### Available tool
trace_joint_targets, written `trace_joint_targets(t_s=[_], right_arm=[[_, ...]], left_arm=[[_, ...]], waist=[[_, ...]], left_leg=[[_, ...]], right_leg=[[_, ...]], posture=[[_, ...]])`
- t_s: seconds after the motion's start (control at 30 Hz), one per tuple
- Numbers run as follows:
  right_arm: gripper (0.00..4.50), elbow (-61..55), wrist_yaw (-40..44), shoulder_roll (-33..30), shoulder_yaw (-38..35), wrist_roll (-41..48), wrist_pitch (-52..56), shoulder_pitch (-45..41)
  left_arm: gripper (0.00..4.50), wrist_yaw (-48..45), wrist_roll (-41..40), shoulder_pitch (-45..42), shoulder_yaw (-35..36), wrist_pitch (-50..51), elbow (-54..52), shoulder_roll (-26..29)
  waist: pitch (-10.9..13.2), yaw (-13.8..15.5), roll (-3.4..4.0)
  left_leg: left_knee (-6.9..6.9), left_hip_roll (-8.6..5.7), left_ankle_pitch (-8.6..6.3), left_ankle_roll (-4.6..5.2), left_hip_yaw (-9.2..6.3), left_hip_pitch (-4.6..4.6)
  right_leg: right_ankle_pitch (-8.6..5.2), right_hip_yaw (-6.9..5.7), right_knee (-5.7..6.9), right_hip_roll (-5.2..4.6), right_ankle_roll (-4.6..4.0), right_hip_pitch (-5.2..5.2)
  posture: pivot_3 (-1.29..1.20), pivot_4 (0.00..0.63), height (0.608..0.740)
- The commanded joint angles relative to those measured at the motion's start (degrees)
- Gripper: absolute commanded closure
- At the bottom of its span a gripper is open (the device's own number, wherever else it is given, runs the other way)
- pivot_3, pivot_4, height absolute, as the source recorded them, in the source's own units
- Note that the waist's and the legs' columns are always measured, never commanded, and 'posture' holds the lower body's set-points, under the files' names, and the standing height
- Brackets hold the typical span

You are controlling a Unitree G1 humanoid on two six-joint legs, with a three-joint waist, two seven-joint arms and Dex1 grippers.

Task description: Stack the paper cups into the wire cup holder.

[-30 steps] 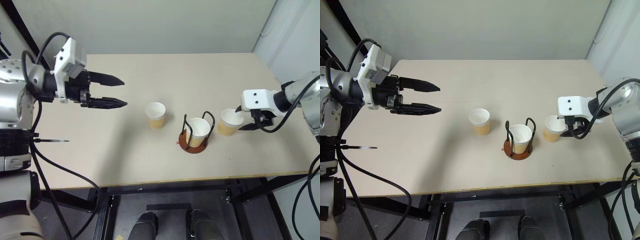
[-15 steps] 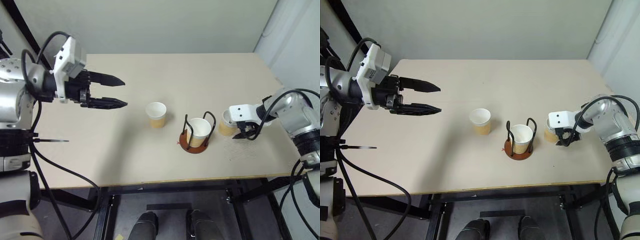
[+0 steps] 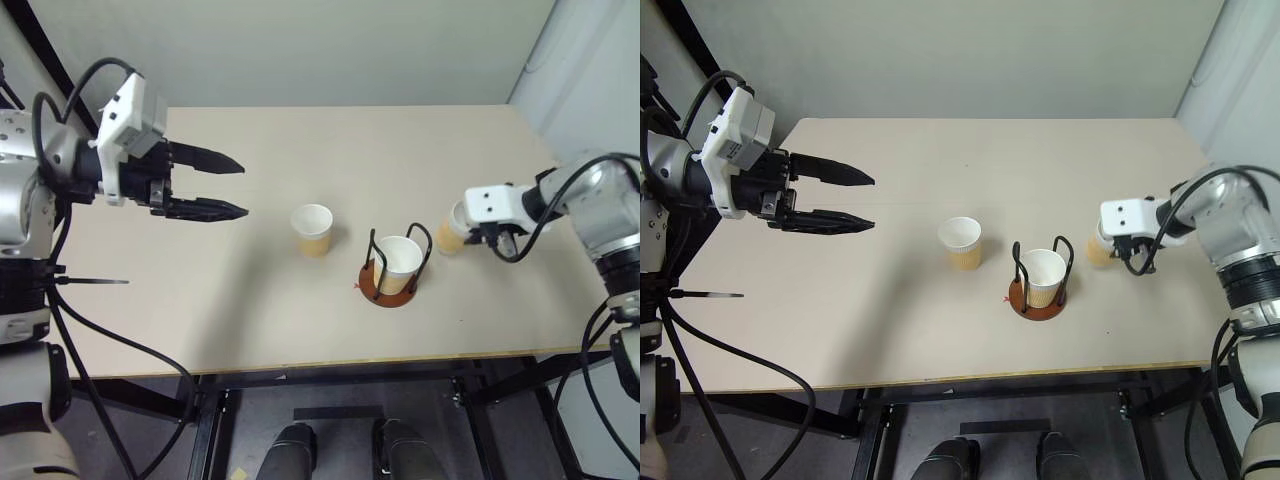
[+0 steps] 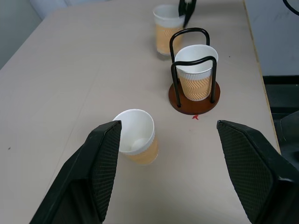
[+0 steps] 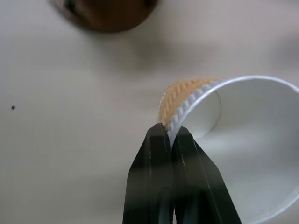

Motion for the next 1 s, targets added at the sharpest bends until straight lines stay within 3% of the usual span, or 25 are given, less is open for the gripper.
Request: trace_joint_targets(t_s=[0.03, 0.2, 0.5, 1.0], right_arm=[[4.48, -5.89, 1.38, -1.63, -4.70, 3.15, 3.62, -4.35], [4.48, -18.30, 5.38, -1.02, -6.25, 8.39, 11.29, -9.72], [4.48, -36.08, 7.21, -4.52, -2.21, 15.38, 18.19, -3.96], [4.48, -40.10, 7.21, -7.86, 1.97, 17.23, 15.95, 0.99]], left_arm=[[1.00, -0.48, 0.45, -1.39, 0.64, -0.78, 0.41, 1.18], [1.00, -0.49, 0.94, -1.78, 0.34, -1.42, 1.64, 0.87], [1.00, -0.72, 1.46, -2.35, -0.16, -2.38, 2.74, -0.19], [1.00, -0.06, 0.87, -1.22, 0.39, -2.20, 1.91, -0.18]], waist=[[0.00, -0.03, 0.00], [0.03, -0.13, 0.06], [0.02, 0.27, 0.03], [0.01, 0.23, 0.02]], left_leg=[[-0.01, 0.00, 0.00, 0.00, 0.00, 0.00], [-0.09, 0.00, 0.00, -0.01, 0.01, -0.02], [-0.02, -0.01, -0.03, -0.04, -0.01, -0.06], [0.02, -0.01, -0.01, -0.02, 0.00, 0.01]], right_leg=[[-0.01, 0.00, 0.00, 0.00, -0.02, 0.00], [-0.05, 0.00, 0.00, 0.01, -0.09, -0.08], [-0.20, -0.04, -0.02, 0.02, -0.32, -0.02], [-0.21, -0.02, 0.08, 0.03, -0.29, -0.02]], posture=[[0.00, 0.150, 0.740], [0.00, 0.150, 0.740], [0.00, 0.150, 0.740], [0.00, 0.150, 0.740]])
